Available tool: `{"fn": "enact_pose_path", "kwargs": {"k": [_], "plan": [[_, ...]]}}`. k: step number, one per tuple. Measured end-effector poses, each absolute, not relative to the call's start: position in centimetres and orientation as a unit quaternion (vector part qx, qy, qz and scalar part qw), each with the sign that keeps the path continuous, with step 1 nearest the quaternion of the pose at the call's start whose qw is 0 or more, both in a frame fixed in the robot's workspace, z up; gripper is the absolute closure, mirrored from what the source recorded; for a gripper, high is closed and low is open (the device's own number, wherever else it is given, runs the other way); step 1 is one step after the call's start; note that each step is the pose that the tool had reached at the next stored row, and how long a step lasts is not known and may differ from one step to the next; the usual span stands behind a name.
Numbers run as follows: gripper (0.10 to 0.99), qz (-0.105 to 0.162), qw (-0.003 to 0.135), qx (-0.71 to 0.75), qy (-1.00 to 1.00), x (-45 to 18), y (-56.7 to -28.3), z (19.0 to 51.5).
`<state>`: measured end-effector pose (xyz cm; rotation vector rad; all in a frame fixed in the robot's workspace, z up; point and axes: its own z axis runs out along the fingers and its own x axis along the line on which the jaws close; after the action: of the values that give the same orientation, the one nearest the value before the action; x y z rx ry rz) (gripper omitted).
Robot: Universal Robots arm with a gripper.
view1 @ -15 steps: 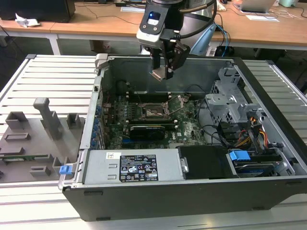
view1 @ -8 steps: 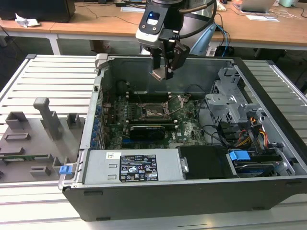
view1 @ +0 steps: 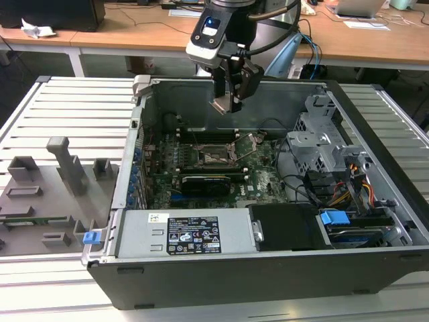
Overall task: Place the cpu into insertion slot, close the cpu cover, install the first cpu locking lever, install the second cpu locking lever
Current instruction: 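Place the cpu into insertion slot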
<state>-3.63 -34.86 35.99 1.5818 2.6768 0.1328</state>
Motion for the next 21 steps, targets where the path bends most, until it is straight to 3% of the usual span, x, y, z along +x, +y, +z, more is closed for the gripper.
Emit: {"fn": "enact_pose_path", "kwargs": {"k": [21], "plan": [[0.557,0.043,0.015,0.511,0.858,-3.63,-34.86,35.28]]}}
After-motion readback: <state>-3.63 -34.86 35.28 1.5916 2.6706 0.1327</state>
